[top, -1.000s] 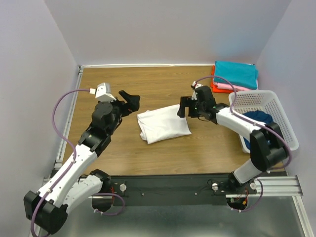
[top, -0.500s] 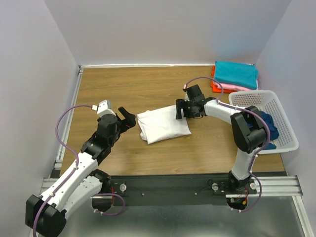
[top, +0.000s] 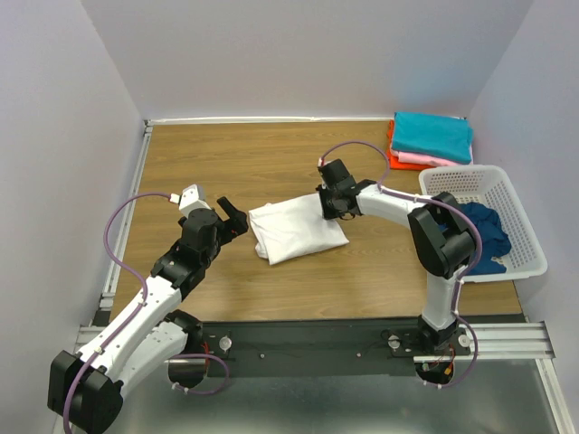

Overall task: Fold and stack the t-shirts
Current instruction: Neatly place the folded tshirt to the corner

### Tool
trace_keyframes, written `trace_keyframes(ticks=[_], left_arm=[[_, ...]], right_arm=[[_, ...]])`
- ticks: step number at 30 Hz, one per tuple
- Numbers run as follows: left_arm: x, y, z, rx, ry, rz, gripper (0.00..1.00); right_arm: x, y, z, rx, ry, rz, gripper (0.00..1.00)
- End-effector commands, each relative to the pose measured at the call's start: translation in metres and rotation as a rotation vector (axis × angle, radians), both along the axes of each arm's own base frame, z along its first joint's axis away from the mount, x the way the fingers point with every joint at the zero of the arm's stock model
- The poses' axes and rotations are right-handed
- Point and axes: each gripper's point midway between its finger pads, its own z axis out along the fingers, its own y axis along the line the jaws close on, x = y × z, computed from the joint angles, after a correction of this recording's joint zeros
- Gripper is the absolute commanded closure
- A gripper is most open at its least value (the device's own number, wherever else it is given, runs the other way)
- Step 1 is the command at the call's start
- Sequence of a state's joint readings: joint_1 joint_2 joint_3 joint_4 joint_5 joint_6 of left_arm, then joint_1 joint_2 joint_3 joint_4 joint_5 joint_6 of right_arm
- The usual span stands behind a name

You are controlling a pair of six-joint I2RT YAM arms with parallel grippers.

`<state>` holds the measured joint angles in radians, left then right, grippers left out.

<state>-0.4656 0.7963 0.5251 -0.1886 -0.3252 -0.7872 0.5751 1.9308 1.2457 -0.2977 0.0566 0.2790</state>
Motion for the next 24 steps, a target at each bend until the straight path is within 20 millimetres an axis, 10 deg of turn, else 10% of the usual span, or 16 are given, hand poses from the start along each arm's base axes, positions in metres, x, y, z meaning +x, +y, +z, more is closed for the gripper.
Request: trace_keyframes(ticks=[1, 5, 19, 24], left_arm=[[0.002, 0.01, -0.002, 0.021, 0.004, 0.05, 0.02], [0.001, 0.013, -0.001, 0.024, 0.003, 0.06, 0.02], [-0.002, 0.023, 0.0, 0.023, 0.001, 0.111, 0.02], [-0.001, 0.024, -0.004, 0.026, 0.014, 0.12, 0.02]], right_arm=[[-0.028, -0.028, -0.044, -0.221, 0.102, -0.009, 0.86], [-0.004, -0.034, -0.026, -0.286, 0.008, -0.028, 0.99], [0.112, -0.098, 0.099, -0.777, -0.423, -0.274, 0.99], [0.14, -0.125, 0.117, -0.914, -0.451, -0.372, 0.99]])
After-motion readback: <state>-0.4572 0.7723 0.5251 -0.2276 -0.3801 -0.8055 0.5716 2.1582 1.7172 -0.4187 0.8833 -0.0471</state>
